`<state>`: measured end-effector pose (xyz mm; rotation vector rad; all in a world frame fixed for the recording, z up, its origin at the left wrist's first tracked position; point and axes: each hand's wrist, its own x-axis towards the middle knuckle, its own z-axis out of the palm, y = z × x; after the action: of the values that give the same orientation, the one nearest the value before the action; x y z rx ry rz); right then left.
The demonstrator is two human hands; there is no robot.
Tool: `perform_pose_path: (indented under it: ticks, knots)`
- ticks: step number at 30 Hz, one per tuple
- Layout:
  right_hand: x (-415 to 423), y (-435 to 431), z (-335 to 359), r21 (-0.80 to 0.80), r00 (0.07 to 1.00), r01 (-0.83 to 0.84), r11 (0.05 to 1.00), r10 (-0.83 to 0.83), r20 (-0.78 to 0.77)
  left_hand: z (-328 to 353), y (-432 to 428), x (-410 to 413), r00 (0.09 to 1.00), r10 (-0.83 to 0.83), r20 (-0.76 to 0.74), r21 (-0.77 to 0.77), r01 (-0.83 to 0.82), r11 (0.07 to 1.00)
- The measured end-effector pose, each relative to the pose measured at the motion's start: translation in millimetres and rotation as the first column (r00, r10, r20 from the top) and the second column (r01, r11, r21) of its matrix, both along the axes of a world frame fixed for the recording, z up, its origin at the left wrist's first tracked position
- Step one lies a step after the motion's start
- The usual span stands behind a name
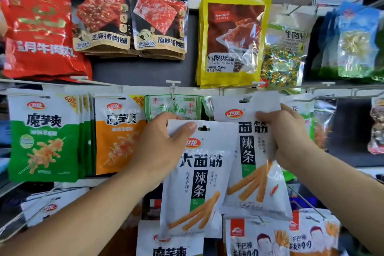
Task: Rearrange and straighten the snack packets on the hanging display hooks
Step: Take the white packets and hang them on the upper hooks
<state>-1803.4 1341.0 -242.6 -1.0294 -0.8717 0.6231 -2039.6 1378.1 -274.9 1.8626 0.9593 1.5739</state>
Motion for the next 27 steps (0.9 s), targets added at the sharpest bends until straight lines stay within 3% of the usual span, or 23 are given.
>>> perform_pose_path:
  ticks: [4,8,11,15,20,25,27]
  knots:
    - [7.4,-19.5,5.4,0.092,1.0,0.006,0.996,-0.008,0.013,9.2,-1.4,20.8,0.994,-0.11,0.024,-0.042,0.111,0.993]
    - [9.5,-38.0,0.5,0.149,0.992,-0.045,0.988,0.026,0.125,11.8,-1.1,30.4,0.969,-0.229,0.089,-0.074,0.235,0.969]
    - [-1.9,-37.4,-18.2,0.115,0.977,-0.18,0.977,0.164,0.137,7.9,-2.9,39.7,0.975,-0.19,0.111,-0.083,0.2,0.976]
    - [-25.6,-30.4,-33.0,0.129,0.974,-0.226,0.965,0.227,0.006,0.9,-2.3,41.4,0.977,-0.097,0.191,-0.118,0.121,0.986]
    - [-59.8,-22.7,-48.2,0.165,0.96,-0.279,0.946,0.277,0.041,-5.4,-5.1,26.9,0.979,0.004,0.202,-0.099,0.016,0.995]
    - [-71.9,-6.9,-61.3,0.099,0.958,-0.286,0.953,0.288,0.003,-17.1,2.6,-1.5,0.958,-0.062,0.281,-0.214,0.125,0.969]
    - [-80.4,-1.1,-60.8,0.077,0.953,-0.302,0.95,0.303,-0.011,-19.8,5.5,-12.2,0.969,-0.121,0.214,-0.258,0.176,0.95]
